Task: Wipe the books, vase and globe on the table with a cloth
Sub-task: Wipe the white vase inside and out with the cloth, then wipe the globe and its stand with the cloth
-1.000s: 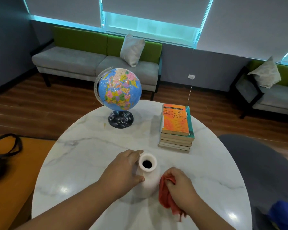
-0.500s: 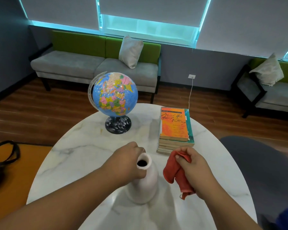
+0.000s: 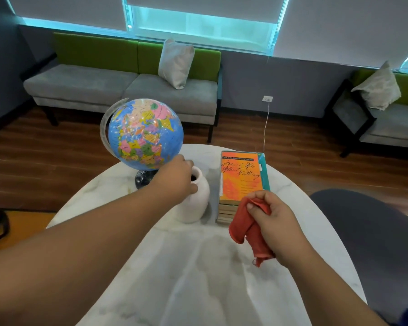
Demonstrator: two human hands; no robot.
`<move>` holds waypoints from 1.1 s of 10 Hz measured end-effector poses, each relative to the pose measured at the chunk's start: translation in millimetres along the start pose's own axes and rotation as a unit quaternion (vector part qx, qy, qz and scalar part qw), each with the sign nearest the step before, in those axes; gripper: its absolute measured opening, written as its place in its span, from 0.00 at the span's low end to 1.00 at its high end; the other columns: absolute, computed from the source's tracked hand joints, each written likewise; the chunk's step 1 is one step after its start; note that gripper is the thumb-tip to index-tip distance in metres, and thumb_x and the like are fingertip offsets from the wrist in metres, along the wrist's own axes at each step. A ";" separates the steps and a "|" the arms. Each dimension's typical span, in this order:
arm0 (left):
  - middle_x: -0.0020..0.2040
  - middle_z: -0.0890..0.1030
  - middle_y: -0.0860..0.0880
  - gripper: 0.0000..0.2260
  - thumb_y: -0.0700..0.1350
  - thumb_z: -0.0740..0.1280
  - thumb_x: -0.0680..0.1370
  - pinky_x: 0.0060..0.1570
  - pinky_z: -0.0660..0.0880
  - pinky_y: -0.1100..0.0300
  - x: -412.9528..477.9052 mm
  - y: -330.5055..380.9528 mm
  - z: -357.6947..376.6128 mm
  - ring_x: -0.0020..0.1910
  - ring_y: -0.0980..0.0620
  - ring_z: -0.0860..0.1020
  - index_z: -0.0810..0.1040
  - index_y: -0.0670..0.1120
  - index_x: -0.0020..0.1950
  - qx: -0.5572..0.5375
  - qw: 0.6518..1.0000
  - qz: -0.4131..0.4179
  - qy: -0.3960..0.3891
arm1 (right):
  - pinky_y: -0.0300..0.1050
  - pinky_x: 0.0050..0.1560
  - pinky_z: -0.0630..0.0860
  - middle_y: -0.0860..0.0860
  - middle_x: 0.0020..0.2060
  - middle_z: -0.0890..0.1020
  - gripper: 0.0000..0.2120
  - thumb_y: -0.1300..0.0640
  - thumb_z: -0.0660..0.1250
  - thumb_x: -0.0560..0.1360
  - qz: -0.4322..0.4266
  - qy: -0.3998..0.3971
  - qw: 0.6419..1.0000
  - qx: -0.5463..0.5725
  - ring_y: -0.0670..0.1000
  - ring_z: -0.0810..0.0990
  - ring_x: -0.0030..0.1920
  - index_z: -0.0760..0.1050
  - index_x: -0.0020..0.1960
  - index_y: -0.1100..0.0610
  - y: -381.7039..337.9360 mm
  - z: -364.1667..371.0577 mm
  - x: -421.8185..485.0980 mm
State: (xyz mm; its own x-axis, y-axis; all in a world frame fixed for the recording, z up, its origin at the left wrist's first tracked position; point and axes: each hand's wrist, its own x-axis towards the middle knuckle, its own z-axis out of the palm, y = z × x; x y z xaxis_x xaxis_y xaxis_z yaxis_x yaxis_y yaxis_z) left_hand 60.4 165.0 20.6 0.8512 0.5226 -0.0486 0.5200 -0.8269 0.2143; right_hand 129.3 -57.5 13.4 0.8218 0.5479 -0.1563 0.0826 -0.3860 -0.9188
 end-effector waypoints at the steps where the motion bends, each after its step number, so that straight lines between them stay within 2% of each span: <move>1: 0.58 0.69 0.45 0.20 0.49 0.66 0.76 0.43 0.70 0.56 22.2 11.4 2.0 0.47 0.47 0.72 0.70 0.45 0.66 0.032 0.999 -0.015 0.001 | 0.43 0.44 0.79 0.40 0.53 0.75 0.06 0.55 0.65 0.79 -0.003 -0.001 1.000 -0.002 0.48 0.75 0.52 0.75 0.52 0.43 -2.3 0.2 8.8; 2: 0.59 0.69 0.44 0.17 0.46 0.64 0.78 0.48 0.73 0.55 41.6 19.0 4.9 0.52 0.45 0.74 0.70 0.44 0.65 0.055 0.998 -0.021 0.004 | 0.43 0.46 0.79 0.41 0.53 0.75 0.07 0.55 0.65 0.79 -0.006 -0.003 1.000 0.001 0.48 0.75 0.53 0.75 0.51 0.42 -3.1 1.1 13.6; 3: 0.61 0.70 0.42 0.11 0.44 0.63 0.78 0.46 0.69 0.57 57.2 23.7 4.1 0.54 0.44 0.74 0.74 0.42 0.58 0.034 0.999 -0.011 0.010 | 0.41 0.45 0.77 0.41 0.52 0.77 0.08 0.56 0.65 0.79 -0.020 -0.001 1.000 0.006 0.47 0.75 0.53 0.76 0.49 0.42 0.7 1.9 15.6; 5: 0.61 0.73 0.41 0.09 0.41 0.62 0.77 0.45 0.68 0.58 82.4 31.8 -0.1 0.50 0.45 0.74 0.77 0.42 0.56 0.085 0.996 -0.013 -0.029 | 0.46 0.50 0.79 0.38 0.50 0.77 0.09 0.57 0.66 0.78 -0.036 -0.005 0.999 0.000 0.45 0.75 0.54 0.77 0.48 0.41 5.0 2.0 15.7; 6: 0.60 0.73 0.45 0.11 0.42 0.64 0.79 0.43 0.66 0.58 83.5 43.8 -12.4 0.50 0.48 0.70 0.75 0.45 0.61 0.246 0.960 0.009 -0.136 | 0.43 0.50 0.79 0.40 0.51 0.77 0.09 0.57 0.66 0.78 -0.039 0.000 0.999 0.005 0.45 0.75 0.53 0.77 0.48 0.41 6.1 1.0 16.3; 7: 0.61 0.72 0.45 0.18 0.43 0.68 0.77 0.46 0.65 0.58 86.2 51.0 -13.5 0.53 0.48 0.68 0.72 0.48 0.67 0.251 0.963 -0.002 -0.097 | 0.42 0.48 0.78 0.40 0.51 0.77 0.09 0.57 0.66 0.78 -0.031 0.005 0.999 0.021 0.44 0.75 0.53 0.77 0.48 0.42 6.4 0.2 16.7; 8: 0.67 0.68 0.43 0.25 0.41 0.69 0.75 0.49 0.66 0.57 86.4 52.9 -12.8 0.63 0.47 0.68 0.67 0.46 0.71 0.268 0.958 0.004 -0.100 | 0.39 0.44 0.78 0.39 0.50 0.77 0.08 0.57 0.66 0.78 -0.023 0.006 0.999 0.034 0.44 0.75 0.52 0.77 0.49 0.43 5.5 -0.7 16.2; 9: 0.73 0.63 0.41 0.28 0.36 0.66 0.75 0.59 0.71 0.55 83.2 48.5 -3.4 0.68 0.44 0.66 0.60 0.38 0.74 0.204 0.978 -0.008 -0.042 | 0.38 0.42 0.77 0.38 0.49 0.76 0.08 0.58 0.66 0.79 -0.017 0.010 0.999 0.046 0.43 0.76 0.51 0.77 0.49 0.44 4.4 -2.1 15.9; 10: 0.75 0.60 0.44 0.30 0.36 0.62 0.79 0.65 0.69 0.54 68.3 43.7 -11.1 0.72 0.46 0.64 0.53 0.41 0.78 0.076 0.996 -0.004 0.040 | 0.38 0.41 0.77 0.40 0.51 0.77 0.07 0.57 0.66 0.79 -0.008 0.011 0.998 0.057 0.45 0.76 0.51 0.77 0.50 0.45 2.1 -1.2 14.2; 11: 0.74 0.63 0.48 0.23 0.41 0.59 0.82 0.65 0.67 0.55 47.7 33.0 -32.1 0.70 0.48 0.67 0.60 0.45 0.77 -0.016 0.990 0.060 0.129 | 0.41 0.45 0.79 0.41 0.51 0.78 0.08 0.58 0.66 0.78 -0.012 0.014 0.998 0.058 0.46 0.77 0.51 0.77 0.50 0.45 -2.3 0.7 11.1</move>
State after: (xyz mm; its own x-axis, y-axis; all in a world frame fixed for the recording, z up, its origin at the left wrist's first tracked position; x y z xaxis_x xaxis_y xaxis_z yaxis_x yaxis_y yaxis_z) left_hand 115.9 169.3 56.7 0.8577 0.4604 0.2287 0.4103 -0.8811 0.2351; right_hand 137.8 -50.0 13.6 0.8360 0.5342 -0.1257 0.0371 -0.2835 -0.9583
